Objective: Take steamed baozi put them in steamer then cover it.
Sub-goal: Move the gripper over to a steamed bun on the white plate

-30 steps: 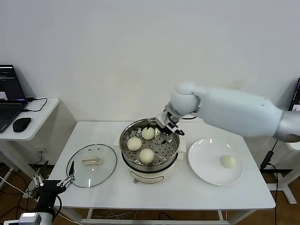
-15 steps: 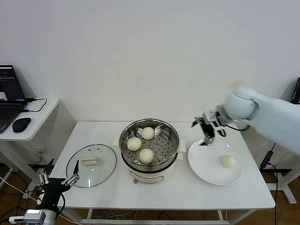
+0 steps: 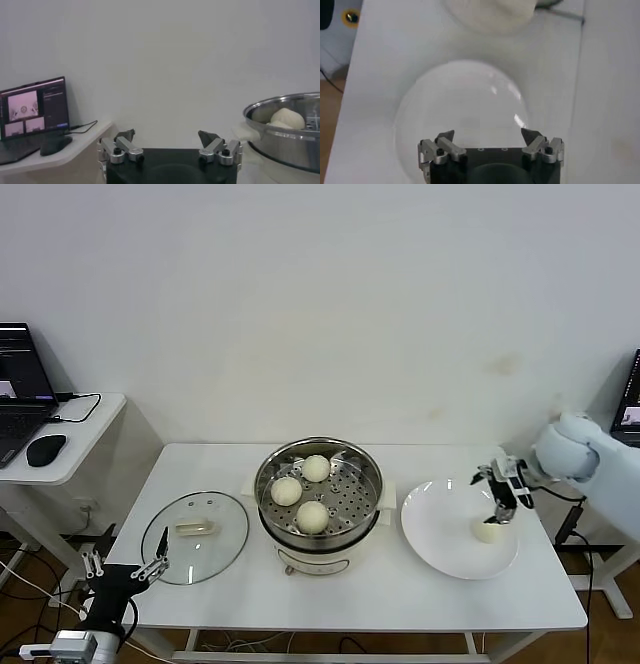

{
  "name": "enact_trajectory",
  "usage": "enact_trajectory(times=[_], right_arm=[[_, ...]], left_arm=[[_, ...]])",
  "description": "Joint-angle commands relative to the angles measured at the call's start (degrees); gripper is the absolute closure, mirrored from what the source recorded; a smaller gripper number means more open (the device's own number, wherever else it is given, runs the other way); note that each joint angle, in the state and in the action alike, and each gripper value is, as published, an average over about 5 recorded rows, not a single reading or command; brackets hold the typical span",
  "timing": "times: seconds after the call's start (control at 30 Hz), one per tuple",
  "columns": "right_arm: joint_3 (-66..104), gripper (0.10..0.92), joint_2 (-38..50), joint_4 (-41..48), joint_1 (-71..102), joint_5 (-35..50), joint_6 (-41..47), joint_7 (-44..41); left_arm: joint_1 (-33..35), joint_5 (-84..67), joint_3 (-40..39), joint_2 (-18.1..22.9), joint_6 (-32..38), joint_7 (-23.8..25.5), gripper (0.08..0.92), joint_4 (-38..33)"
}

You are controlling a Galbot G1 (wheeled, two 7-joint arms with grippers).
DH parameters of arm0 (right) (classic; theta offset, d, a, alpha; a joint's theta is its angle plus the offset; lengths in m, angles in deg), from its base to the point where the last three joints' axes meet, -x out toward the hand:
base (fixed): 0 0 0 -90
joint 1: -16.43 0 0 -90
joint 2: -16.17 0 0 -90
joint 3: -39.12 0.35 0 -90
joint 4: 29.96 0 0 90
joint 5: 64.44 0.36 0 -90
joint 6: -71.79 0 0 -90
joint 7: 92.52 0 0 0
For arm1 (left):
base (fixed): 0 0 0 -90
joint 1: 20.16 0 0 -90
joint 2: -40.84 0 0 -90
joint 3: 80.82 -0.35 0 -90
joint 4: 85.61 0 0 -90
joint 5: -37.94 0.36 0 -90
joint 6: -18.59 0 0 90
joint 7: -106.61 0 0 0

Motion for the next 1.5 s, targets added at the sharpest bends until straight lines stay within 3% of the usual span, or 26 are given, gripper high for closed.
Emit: enact_trajectory(times=[0.03,0.33,0.8,1.3,1.5], right_arm=[[7.6,0.203,-2.3,9.8,10.6,-6.7,-2.9,0.3],[9.5,0.203,-8.8,15.0,12.5,-8.9,-2.5,1.4],[10.4,0.212,-11.9,18.1,12.7,-10.7,-1.2,1.8],[11.4,0.318,-12.6,19.5,12.8,-12.7,-0.6,1.8],[11.7,0.428,-12.3,18.9,12.8,-12.5,-0.7,1.4]], left_arm=[[0.3,0.0,0.5,-0.2,0.0,0.0,0.177,0.0],[1.2,-0.2,1.8,-0.1,0.0,0.0,0.177,-0.3],[1.5,-0.2,2.2,0.6,0.1,0.0,0.177,-0.4],[1.7,-0.2,2.2,1.0,0.1,0.1,0.177,-0.4],[1.6,-0.1,2.2,1.0,0.1,0.1,0.177,-0.5]])
